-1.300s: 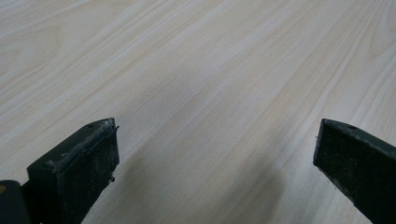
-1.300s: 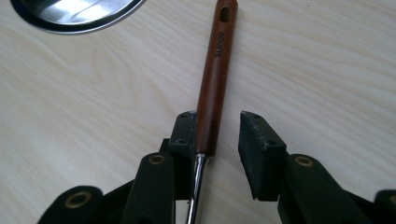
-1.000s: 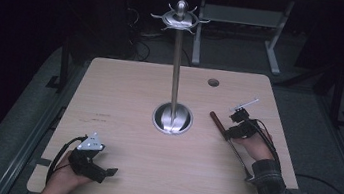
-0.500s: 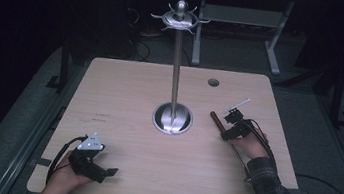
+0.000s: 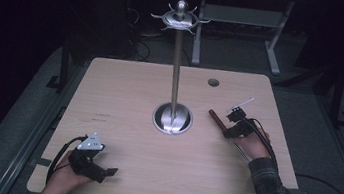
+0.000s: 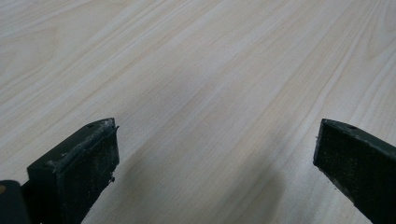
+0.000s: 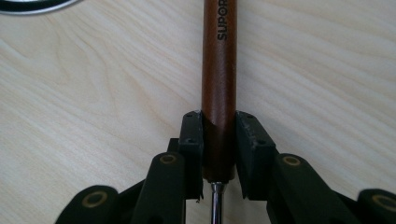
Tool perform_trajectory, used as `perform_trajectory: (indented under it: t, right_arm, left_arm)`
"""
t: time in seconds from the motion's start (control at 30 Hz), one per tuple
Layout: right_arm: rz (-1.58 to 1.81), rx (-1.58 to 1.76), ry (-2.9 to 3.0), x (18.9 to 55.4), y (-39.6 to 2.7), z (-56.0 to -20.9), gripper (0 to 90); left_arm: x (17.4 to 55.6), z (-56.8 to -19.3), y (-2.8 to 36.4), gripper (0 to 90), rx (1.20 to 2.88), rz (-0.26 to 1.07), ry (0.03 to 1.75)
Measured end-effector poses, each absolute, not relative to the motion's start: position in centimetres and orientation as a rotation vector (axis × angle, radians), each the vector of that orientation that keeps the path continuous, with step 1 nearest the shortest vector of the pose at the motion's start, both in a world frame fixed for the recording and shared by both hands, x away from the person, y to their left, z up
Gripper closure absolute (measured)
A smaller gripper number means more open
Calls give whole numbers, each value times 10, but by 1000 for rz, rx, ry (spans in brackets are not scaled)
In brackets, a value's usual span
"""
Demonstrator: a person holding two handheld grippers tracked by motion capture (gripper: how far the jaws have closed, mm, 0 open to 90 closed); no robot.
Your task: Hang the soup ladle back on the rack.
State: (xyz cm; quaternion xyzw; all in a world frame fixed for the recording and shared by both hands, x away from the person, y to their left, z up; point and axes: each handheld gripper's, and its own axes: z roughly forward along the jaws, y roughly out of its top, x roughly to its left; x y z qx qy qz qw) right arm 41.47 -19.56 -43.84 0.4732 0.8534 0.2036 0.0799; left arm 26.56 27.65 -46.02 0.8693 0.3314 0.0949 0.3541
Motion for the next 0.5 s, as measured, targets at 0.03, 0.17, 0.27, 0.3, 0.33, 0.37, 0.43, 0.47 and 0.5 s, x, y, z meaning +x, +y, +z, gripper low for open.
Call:
perform_trajectory:
  t: [0.03,0.17,0.27,0.3,0.33,0.37,0.43,0.47,0.5]
  right_arm:
    - [609,1415,2553,415,-196,-438,738]
    - [680,1410,2514,411,-201,-430,738]
    - [756,1405,2480,408,-206,-423,738]
    - [788,1400,2464,406,-208,-419,738]
    - [810,1404,2452,404,-210,-416,739]
    - [838,1384,2440,404,-212,-413,739]
    - [885,1390,2416,400,-215,-407,739]
    - [906,1387,2403,399,-217,-404,739]
    - [926,1393,2388,397,-218,-401,739]
  left_arm:
    - [266,-460,276,0,2247,246,857]
    - [266,-460,276,0,2251,246,852]
    - [266,-460,276,0,2251,246,851]
    - [266,-460,276,0,2253,245,852]
    - [266,-460,276,0,2251,244,854]
    - [266,-460,276,0,2253,246,850]
    - [266,-460,276,0,2253,246,849]
    - [266,-461,276,0,2252,246,850]
    - [266,-461,276,0,2251,245,851]
